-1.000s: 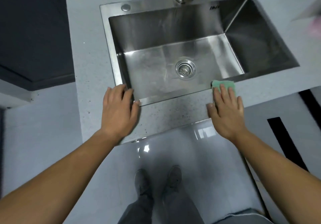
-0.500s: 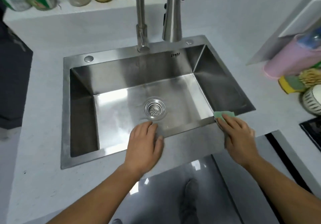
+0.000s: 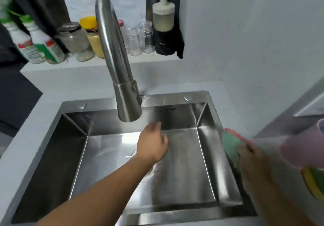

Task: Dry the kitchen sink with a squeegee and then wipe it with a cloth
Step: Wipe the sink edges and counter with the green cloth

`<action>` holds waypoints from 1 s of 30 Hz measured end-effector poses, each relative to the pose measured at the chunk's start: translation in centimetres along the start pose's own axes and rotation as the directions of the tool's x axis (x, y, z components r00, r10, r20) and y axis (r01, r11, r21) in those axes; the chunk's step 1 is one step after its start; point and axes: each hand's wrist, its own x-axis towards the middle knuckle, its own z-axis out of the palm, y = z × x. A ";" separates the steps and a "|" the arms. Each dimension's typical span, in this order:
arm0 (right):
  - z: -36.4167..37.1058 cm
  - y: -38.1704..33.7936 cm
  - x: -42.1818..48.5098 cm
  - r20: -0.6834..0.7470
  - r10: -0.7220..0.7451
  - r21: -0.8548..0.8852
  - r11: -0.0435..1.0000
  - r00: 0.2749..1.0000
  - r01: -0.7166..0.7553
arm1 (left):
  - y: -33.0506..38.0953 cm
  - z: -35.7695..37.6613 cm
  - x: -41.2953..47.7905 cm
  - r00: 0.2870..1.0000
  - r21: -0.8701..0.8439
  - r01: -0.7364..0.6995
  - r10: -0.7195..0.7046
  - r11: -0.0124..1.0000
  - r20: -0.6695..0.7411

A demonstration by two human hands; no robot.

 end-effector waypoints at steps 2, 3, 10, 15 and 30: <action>3.6 -2.1 3.1 0.143 -0.069 0.007 0.998 0.987 0.069 | -0.1 -0.2 3.4 0.999 0.049 0.004 -0.002 0.999 -0.042; 5.7 -3.0 4.7 0.202 -0.096 0.017 0.995 0.975 0.095 | -0.4 -0.3 5.0 0.998 0.069 0.000 0.005 0.998 -0.060; 23.3 -8.2 12.0 0.665 -0.193 -0.077 0.943 0.721 0.323 | -3.1 1.5 11.0 0.998 0.300 0.024 -0.038 0.953 0.040; 29.9 -7.1 12.6 0.894 -0.059 -0.326 0.591 0.443 0.738 | -3.9 2.9 11.7 0.995 0.218 0.061 -0.043 0.974 -0.085; 24.4 -5.1 21.9 0.937 -0.108 -0.288 0.298 0.332 0.910 | -2.3 4.5 15.9 0.981 0.230 0.159 -0.128 0.960 -0.145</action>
